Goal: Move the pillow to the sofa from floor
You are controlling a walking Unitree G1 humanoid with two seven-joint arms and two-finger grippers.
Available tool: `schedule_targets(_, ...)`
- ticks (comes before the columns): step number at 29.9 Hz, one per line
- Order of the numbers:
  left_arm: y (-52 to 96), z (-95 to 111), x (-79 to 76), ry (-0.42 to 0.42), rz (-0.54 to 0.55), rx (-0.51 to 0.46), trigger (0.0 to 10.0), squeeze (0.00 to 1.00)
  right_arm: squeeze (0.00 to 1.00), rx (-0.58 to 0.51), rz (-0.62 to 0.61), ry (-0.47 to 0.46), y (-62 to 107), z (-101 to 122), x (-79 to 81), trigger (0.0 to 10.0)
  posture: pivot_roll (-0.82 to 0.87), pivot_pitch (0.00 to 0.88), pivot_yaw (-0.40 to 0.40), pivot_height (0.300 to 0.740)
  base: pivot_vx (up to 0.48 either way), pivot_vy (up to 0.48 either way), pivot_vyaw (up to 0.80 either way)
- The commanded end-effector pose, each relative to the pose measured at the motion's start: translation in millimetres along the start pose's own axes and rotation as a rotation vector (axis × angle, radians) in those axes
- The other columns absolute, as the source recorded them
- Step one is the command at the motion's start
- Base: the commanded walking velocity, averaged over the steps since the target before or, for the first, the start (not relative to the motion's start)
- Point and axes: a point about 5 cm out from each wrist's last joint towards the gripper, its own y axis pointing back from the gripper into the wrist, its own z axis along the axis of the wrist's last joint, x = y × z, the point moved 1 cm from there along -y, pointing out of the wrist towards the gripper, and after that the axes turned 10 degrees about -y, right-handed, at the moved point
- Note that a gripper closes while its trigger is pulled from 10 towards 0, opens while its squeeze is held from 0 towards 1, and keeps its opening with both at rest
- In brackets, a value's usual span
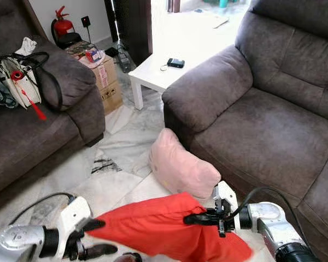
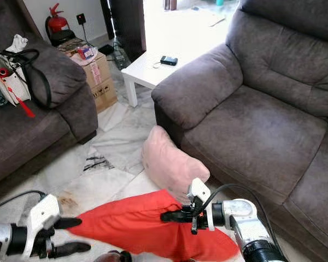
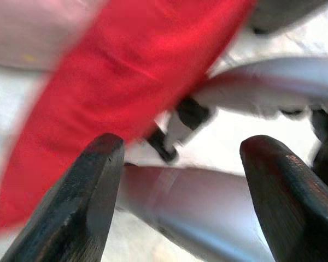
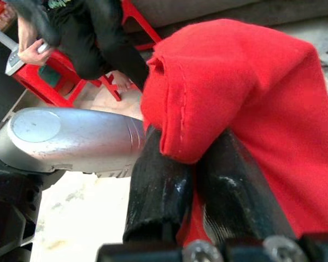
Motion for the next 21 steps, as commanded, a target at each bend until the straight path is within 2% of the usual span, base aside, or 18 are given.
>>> schedule_targets(1, 0.2, -5.7, -9.4, -0.012, -0.066, 0.052, 10.0, 0.00, 0.00, -0.066, 0.068, 0.082, -3.4, 21.9, 5.8, 10.0, 0.19, 0.144, 0.004, 0.740, 0.000, 0.000, 0.00)
schedule_targets(2, 1.8, -15.9, -13.4, -0.039, -0.096, 0.132, 10.0, 0.00, 0.00, -0.067, 0.074, 0.090, -3.5, 24.3, 6.1, 10.0, 0.19, 0.148, 0.005, 0.740, 0.000, 0.000, 0.00)
schedule_targets(3, 1.8, -15.9, -13.4, -0.039, -0.096, 0.132, 10.0, 0.00, 0.00, -0.067, 0.074, 0.090, -3.5, 24.3, 6.1, 10.0, 0.19, 0.148, 0.005, 0.740, 0.000, 0.000, 0.00)
schedule_targets(4, 3.0, -22.6, -11.6, -0.068, -0.083, 0.186, 10.0, 0.00, 0.00, -0.068, 0.077, 0.096, -2.9, 26.0, 6.0, 10.0, 0.19, 0.150, 0.005, 0.740, 0.000, 0.000, 0.00)
schedule_targets(9, 2.8, -25.3, -6.1, -0.091, -0.057, 0.223, 10.0, 0.00, 0.00, -0.066, 0.078, 0.100, -2.7, 27.4, 6.3, 10.0, 0.19, 0.153, 0.001, 0.740, 0.000, 0.000, 0.00)
schedule_targets(12, 4.0, -26.7, -1.1, -0.153, -0.042, 0.278, 10.0, 0.00, 0.00, -0.049, 0.100, 0.103, -3.3, 25.6, 10.0, 10.0, 0.19, 0.157, -0.002, 0.740, 0.000, 0.000, 0.00)
schedule_targets(14, 4.5, -26.3, 10.4, -0.234, 0.031, 0.317, 10.0, 0.00, 0.00, -0.017, 0.107, 0.111, -1.9, 21.0, 11.0, 10.0, 0.20, 0.158, -0.003, 0.740, 0.000, 0.000, 0.00)
schedule_targets(17, 3.5, -19.9, 21.9, -0.307, 0.104, 0.291, 10.0, 0.00, 0.00, 0.046, 0.131, 0.133, -0.3, 14.7, 13.5, 10.0, 0.19, 0.160, -0.002, 0.740, 0.000, 0.000, 0.00)
schedule_targets(21, 4.0, -17.3, 25.5, -0.353, 0.118, 0.291, 10.0, 0.00, 0.00, 0.088, 0.156, 0.146, 0.4, 11.2, 15.9, 10.0, 0.19, 0.161, -0.003, 0.740, 0.000, 0.000, 0.00)
